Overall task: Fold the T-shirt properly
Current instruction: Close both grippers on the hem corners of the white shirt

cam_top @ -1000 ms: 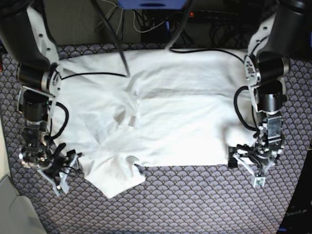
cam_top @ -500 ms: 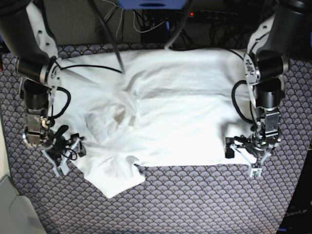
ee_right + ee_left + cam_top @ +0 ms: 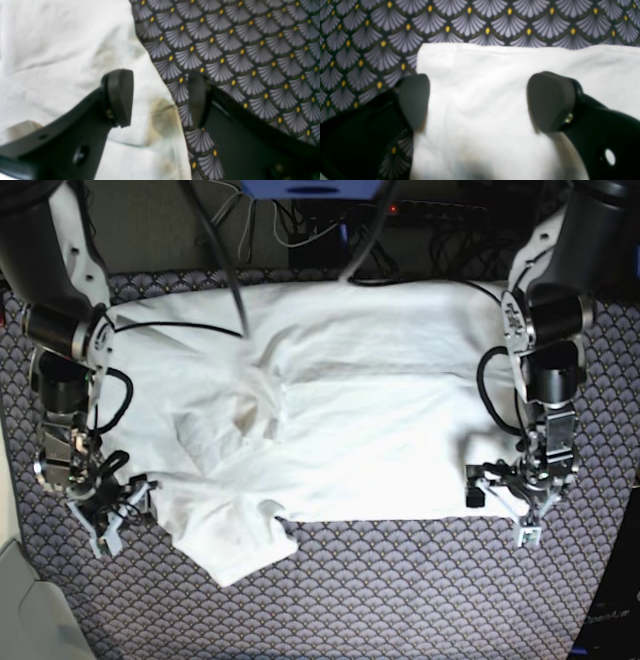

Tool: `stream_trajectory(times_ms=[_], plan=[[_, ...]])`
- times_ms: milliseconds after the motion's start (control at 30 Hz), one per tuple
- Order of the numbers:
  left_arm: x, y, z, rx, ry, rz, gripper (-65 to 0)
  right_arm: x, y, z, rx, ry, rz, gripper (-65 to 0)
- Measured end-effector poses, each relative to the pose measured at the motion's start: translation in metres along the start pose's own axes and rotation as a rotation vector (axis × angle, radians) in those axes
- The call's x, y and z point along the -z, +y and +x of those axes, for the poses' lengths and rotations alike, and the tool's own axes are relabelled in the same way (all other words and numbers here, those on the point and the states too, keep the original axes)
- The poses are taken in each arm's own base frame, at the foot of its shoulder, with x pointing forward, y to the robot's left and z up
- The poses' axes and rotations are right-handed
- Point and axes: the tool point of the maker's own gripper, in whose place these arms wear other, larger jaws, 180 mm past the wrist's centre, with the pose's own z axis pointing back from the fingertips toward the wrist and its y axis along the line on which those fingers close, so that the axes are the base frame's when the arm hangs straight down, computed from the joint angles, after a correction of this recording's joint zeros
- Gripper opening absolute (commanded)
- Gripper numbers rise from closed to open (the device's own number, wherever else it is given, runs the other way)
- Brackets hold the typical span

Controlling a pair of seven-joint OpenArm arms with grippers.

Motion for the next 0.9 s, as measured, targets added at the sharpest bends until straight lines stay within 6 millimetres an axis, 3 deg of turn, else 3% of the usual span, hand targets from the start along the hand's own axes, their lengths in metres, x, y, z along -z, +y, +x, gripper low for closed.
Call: stream_trajectory(times_ms=[200,467,700,900], plan=[[-0.005,0.002,-0.013,0.009,-0.004,0.003,0.0,-0.002,-0.003,-0.005,-0.001,0.013,-0.006,-29.4],[-0.031,0.015,-0.024,0.091,0.039,0.060,0.0,-0.010,-0.028,-0.011,0.063,-0.005,-0.058,-29.4],[-0.051,0.020,-0.023,0.136,0.040,0.098,0.0,-0.004,-0.013,-0.017,0.068,0.006,-0.032,-29.4],[-0.058,0.021,-0.035,0.155,0.054,0.109,0.0,0.002,0.005,-0.029,0.079,0.023,-0.001,-29.4]])
